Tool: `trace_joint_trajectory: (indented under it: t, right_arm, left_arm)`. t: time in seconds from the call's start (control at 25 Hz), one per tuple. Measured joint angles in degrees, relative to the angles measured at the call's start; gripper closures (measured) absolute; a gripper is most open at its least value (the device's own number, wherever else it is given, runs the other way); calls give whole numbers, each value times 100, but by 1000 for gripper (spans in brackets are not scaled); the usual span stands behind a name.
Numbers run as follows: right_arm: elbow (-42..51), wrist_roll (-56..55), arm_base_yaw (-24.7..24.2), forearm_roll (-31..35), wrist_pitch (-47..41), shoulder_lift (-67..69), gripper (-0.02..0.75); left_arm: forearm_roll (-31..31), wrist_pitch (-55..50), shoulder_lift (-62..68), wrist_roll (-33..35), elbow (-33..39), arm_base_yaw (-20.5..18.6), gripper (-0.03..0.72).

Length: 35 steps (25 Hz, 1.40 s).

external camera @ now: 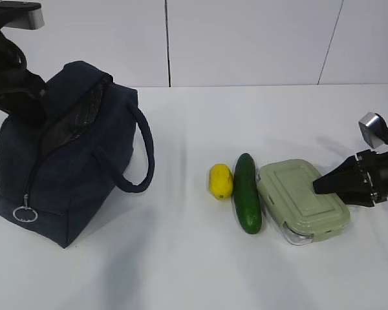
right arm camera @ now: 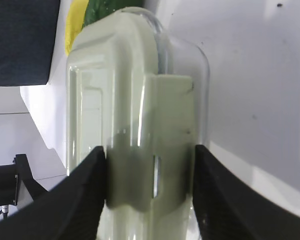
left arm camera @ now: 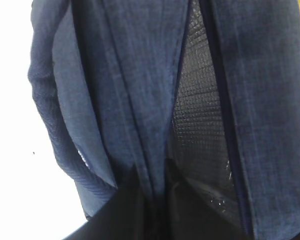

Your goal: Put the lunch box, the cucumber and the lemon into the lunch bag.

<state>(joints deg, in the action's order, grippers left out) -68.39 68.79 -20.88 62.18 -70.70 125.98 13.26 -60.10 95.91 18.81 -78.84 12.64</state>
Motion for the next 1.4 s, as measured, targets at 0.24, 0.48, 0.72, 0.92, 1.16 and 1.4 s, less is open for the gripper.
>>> trace_joint_trajectory:
  t: [0.24, 0.48, 0.72, 0.92, 1.16, 1.4]
  right_arm:
    - [0, -137, 0, 12, 0, 0, 352]
    - [0, -210, 0, 63, 0, 0, 372]
    - [0, -307, 0, 99, 22, 0, 374]
    - [0, -366, 4, 181, 148, -87, 375]
    - [0, -560, 4, 226, 369, -243, 375]
    - [22, -608, 4, 300, 543, -399, 376]
  left_arm:
    - [-35, 0, 0, 0, 0, 0, 677]
    - [-83, 0, 0, 0, 0, 0, 678]
    - [-83, 0, 52, -9, 0, 0, 678]
    - [-83, 0, 122, -9, 0, 0, 678]
    - [-97, 0, 154, -9, 0, 0, 678]
    - [-124, 0, 168, -9, 0, 0, 678]
